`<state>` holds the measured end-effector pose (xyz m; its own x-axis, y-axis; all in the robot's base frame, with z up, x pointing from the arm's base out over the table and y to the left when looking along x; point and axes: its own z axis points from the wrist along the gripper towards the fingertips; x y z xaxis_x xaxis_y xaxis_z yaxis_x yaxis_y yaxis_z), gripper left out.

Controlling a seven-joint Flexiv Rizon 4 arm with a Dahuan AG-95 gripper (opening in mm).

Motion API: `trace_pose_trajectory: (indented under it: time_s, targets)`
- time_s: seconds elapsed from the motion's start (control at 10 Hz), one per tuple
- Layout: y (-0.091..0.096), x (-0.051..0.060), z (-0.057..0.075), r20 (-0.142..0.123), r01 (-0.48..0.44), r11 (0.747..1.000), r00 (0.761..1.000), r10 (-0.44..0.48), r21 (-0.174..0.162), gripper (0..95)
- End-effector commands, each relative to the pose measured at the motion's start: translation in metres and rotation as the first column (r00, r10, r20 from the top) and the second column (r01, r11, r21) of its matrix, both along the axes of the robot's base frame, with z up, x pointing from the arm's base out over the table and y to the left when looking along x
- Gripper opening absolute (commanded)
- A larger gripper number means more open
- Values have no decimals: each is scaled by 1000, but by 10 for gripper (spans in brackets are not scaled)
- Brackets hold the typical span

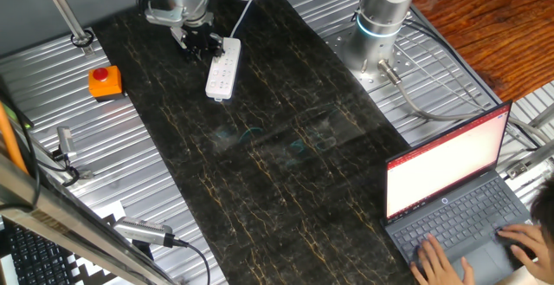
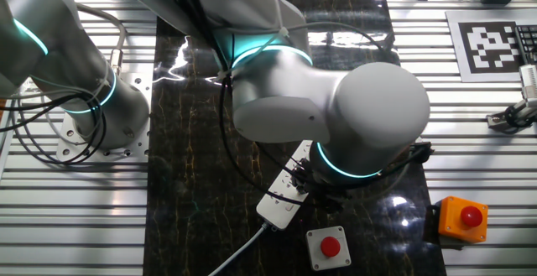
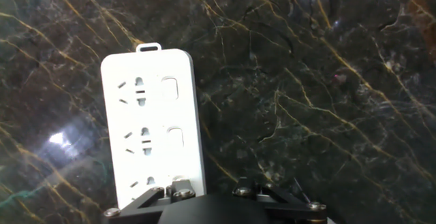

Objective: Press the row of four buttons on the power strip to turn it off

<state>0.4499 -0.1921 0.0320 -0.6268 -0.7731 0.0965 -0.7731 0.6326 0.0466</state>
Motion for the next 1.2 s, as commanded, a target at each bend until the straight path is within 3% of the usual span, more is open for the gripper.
trace_pose_trajectory:
  time_s: [0.1, 0.5, 1.2]
  targets:
    - [7, -3, 15, -5, 7, 1000, 1000, -7, -5, 380]
    - [23, 1, 13, 9, 30, 1000, 1000, -30, -6, 380]
    - [28, 12, 11, 13, 39, 999, 999, -39, -4, 380]
